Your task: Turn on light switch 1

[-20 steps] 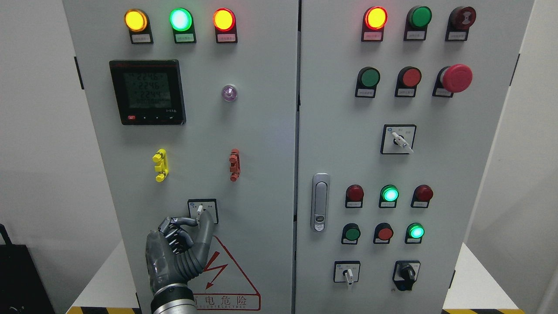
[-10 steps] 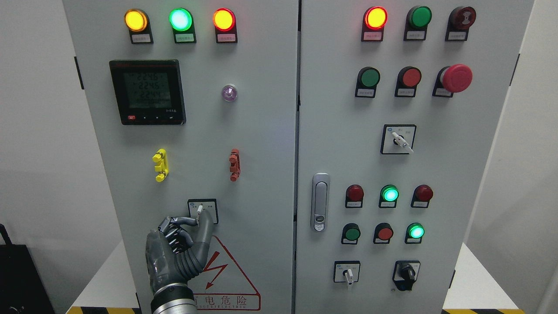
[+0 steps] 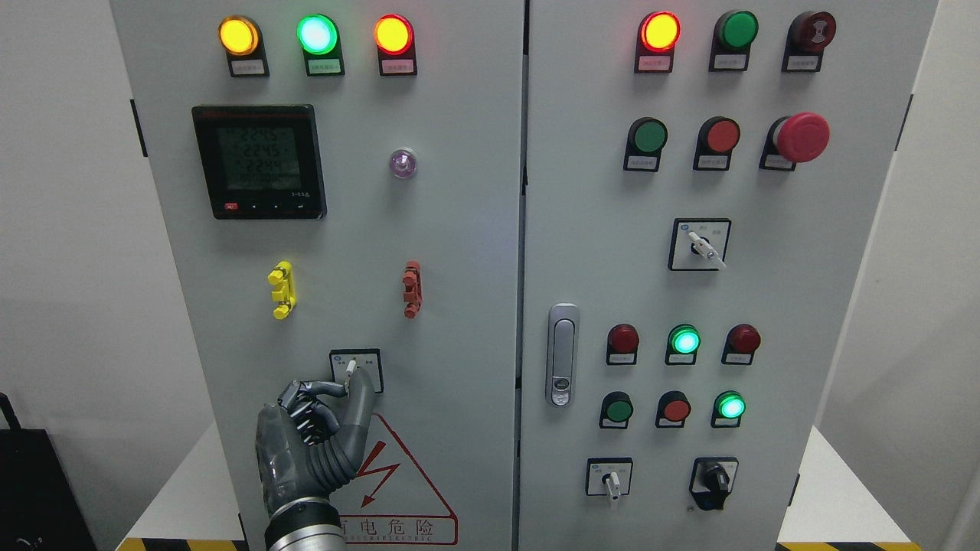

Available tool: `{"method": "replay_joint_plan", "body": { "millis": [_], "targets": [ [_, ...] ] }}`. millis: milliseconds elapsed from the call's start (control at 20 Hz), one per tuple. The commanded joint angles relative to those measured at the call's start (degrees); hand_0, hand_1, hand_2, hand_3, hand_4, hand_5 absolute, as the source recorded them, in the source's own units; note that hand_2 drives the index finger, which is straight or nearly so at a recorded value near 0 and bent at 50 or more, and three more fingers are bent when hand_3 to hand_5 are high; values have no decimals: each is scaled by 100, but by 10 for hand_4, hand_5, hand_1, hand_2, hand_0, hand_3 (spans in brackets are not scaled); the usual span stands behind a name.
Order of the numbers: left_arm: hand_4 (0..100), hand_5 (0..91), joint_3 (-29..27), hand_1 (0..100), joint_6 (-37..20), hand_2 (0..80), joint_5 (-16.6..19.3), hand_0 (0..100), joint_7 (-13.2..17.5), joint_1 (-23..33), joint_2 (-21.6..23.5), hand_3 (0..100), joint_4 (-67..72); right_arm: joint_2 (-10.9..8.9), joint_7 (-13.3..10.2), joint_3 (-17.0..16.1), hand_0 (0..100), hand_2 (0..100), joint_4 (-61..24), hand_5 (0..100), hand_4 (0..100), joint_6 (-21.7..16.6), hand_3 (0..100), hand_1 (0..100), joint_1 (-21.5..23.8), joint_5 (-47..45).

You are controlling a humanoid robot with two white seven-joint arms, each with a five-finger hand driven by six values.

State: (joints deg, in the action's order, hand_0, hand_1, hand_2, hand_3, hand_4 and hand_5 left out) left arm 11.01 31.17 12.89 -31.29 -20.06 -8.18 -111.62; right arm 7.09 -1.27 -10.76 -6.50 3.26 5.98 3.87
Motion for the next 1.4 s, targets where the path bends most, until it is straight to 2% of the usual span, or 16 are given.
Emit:
{"method": "replay_joint_plan", "body": {
  "millis": [0, 1353],
  "targets": [
    [1000, 873, -2, 588, 3, 601, 3, 284, 0, 11, 0, 1000, 0, -6, 4, 3, 0, 0, 0, 0, 0, 0, 0, 0, 0, 0],
    [1000, 873, 7, 551, -5, 601, 3, 377, 0, -7, 0, 1000, 0, 3, 4, -5, 0, 0, 0, 0, 0, 0, 0, 0, 0, 0]
  ]
}}
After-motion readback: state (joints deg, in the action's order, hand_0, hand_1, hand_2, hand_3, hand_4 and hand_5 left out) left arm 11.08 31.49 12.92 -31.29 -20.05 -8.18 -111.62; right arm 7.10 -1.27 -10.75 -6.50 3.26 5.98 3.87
